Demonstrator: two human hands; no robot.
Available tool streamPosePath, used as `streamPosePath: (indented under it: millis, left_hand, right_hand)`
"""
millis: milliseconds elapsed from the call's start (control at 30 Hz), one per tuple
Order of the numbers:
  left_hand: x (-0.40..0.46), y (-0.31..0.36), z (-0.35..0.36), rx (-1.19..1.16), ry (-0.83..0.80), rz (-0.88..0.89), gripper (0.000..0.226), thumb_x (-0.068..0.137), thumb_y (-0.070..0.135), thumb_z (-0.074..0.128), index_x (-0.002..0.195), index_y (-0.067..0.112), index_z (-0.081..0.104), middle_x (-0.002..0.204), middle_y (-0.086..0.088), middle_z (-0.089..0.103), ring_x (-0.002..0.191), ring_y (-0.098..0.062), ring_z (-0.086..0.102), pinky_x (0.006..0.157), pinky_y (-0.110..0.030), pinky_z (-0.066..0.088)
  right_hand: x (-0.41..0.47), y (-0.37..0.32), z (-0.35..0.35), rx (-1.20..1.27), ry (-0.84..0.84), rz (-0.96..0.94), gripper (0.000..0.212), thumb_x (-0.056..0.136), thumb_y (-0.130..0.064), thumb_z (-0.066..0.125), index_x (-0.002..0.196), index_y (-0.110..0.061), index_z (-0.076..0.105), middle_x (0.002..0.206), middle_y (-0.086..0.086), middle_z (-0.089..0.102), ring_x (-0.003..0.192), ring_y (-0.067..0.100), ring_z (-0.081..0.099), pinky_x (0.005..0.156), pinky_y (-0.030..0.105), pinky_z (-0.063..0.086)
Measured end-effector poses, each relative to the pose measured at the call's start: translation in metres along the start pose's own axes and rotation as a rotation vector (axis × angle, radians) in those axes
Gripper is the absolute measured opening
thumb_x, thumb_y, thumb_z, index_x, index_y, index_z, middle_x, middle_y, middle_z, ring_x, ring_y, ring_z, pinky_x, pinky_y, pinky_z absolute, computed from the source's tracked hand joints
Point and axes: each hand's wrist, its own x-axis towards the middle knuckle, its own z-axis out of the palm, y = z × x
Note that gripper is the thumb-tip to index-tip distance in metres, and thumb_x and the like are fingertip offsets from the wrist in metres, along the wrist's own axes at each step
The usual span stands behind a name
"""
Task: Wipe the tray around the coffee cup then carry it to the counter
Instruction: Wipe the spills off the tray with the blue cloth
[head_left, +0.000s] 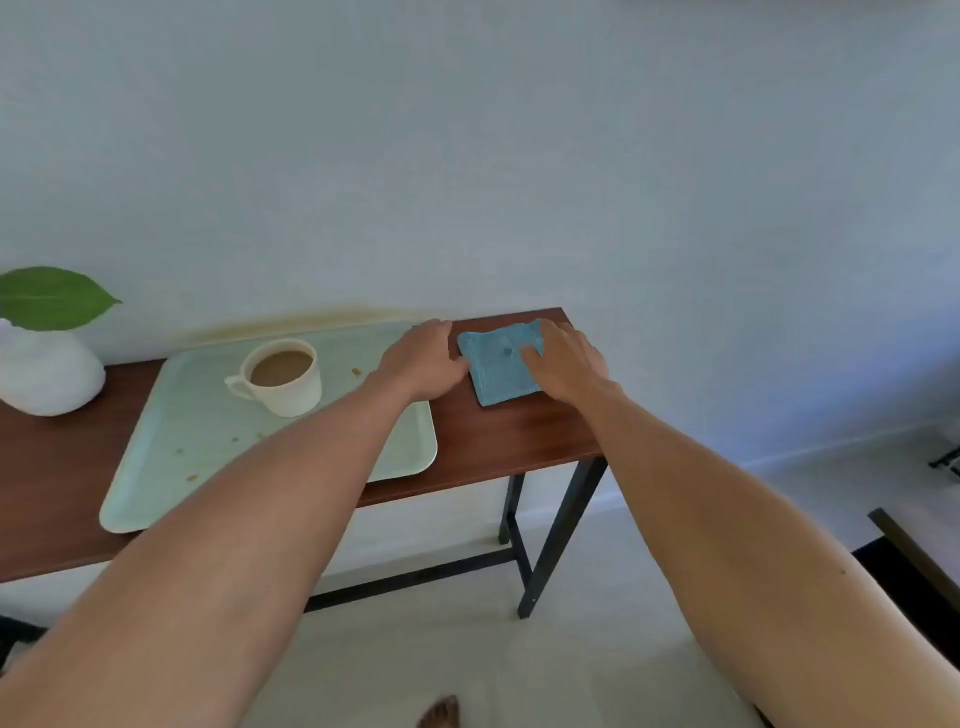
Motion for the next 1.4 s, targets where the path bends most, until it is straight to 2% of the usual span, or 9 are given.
streamPosePath:
  millis: [300, 400, 533, 600, 667, 767, 1033, 1167, 1400]
  left_hand:
    - [0.079, -0.012, 0.024, -0.077, -0.097, -0.071, 0.033, 0.081, 0.039, 0.069, 0.099, 0.012, 0.064, 0.097, -0.003, 0.065, 0.088, -0.025, 0.063, 0.074, -0.040, 0.055]
    - [0.093, -0.010, 0.034, -0.177, -0.118, -0.140, 0.041, 0.076, 0.033, 0.081, 0.103, 0.008, 0.063, 0.099, -0.002, 0.061, 0.087, -0.022, 0.060, 0.082, -0.039, 0.054]
    - [0.105, -0.011, 0.041, -0.244, -0.157, -0.238, 0.026, 0.072, 0.015, 0.085, 0.079, 0.013, 0.060, 0.084, -0.004, 0.062, 0.077, -0.021, 0.057, 0.072, -0.036, 0.052]
    - [0.106, -0.011, 0.042, -0.318, -0.182, -0.261, 0.020, 0.073, 0.009, 0.083, 0.088, 0.004, 0.072, 0.090, -0.009, 0.069, 0.080, -0.022, 0.062, 0.074, -0.037, 0.055]
    - [0.104, -0.011, 0.039, -0.431, -0.175, -0.273, 0.020, 0.076, 0.005, 0.077, 0.095, 0.004, 0.074, 0.095, -0.010, 0.071, 0.086, -0.022, 0.064, 0.072, -0.032, 0.053]
    - [0.097, -0.007, 0.025, -0.688, -0.151, -0.292, 0.013, 0.081, 0.004, 0.070, 0.093, 0.010, 0.070, 0.093, -0.008, 0.067, 0.086, -0.021, 0.060, 0.071, -0.030, 0.049]
    - [0.064, 0.005, -0.034, -1.156, -0.026, -0.315, 0.026, 0.089, 0.005, 0.069, 0.112, 0.015, 0.062, 0.109, -0.008, 0.067, 0.098, -0.027, 0.068, 0.087, -0.045, 0.058]
    - [0.040, 0.002, -0.062, -1.188, 0.113, -0.316, 0.019, 0.089, 0.013, 0.071, 0.107, 0.016, 0.066, 0.104, -0.002, 0.073, 0.098, -0.021, 0.070, 0.072, -0.033, 0.056]
    - [-0.002, -0.023, -0.098, -1.141, 0.258, -0.331, 0.023, 0.091, 0.021, 0.072, 0.112, 0.014, 0.067, 0.111, -0.006, 0.074, 0.098, -0.027, 0.072, 0.079, -0.039, 0.060]
  right_hand:
    - [0.071, 0.014, 0.026, 0.080, -0.154, 0.114, 0.068, 0.088, -0.017, 0.054, 0.154, -0.023, 0.036, 0.153, 0.003, 0.044, 0.143, 0.030, 0.030, 0.113, 0.049, 0.025]
    - [0.086, 0.020, 0.031, 0.120, -0.181, 0.143, 0.067, 0.079, -0.021, 0.058, 0.145, -0.029, 0.047, 0.142, 0.004, 0.054, 0.135, 0.031, 0.035, 0.103, 0.045, 0.028]
    - [0.099, 0.022, 0.028, 0.181, -0.283, 0.195, 0.049, 0.069, -0.029, 0.065, 0.118, -0.034, 0.064, 0.121, 0.000, 0.065, 0.121, 0.027, 0.048, 0.098, 0.040, 0.035]
    - [0.100, 0.024, 0.023, 0.259, -0.331, 0.209, 0.032, 0.066, -0.028, 0.069, 0.098, -0.032, 0.067, 0.107, 0.002, 0.068, 0.108, 0.028, 0.060, 0.097, 0.045, 0.047]
    - [0.097, 0.026, 0.018, 0.377, -0.359, 0.195, 0.023, 0.066, -0.022, 0.072, 0.088, -0.023, 0.068, 0.095, 0.003, 0.068, 0.091, 0.025, 0.066, 0.080, 0.039, 0.056]
    - [0.090, 0.028, 0.005, 0.612, -0.308, 0.178, 0.013, 0.069, -0.013, 0.070, 0.080, -0.015, 0.066, 0.088, 0.001, 0.066, 0.079, 0.022, 0.063, 0.061, 0.030, 0.049]
    - [0.079, 0.003, -0.049, 1.158, -0.487, 0.039, 0.051, 0.072, -0.010, 0.089, 0.119, -0.009, 0.069, 0.116, 0.015, 0.072, 0.102, 0.030, 0.072, 0.084, 0.044, 0.060]
    - [0.077, -0.034, -0.064, 1.164, -0.592, 0.006, 0.046, 0.076, -0.012, 0.086, 0.118, -0.001, 0.070, 0.113, 0.016, 0.075, 0.103, 0.031, 0.073, 0.083, 0.044, 0.061]
    - [0.065, -0.092, -0.060, 1.228, -0.541, -0.020, 0.032, 0.079, -0.009, 0.081, 0.108, -0.009, 0.068, 0.108, 0.016, 0.074, 0.095, 0.031, 0.073, 0.079, 0.046, 0.062]
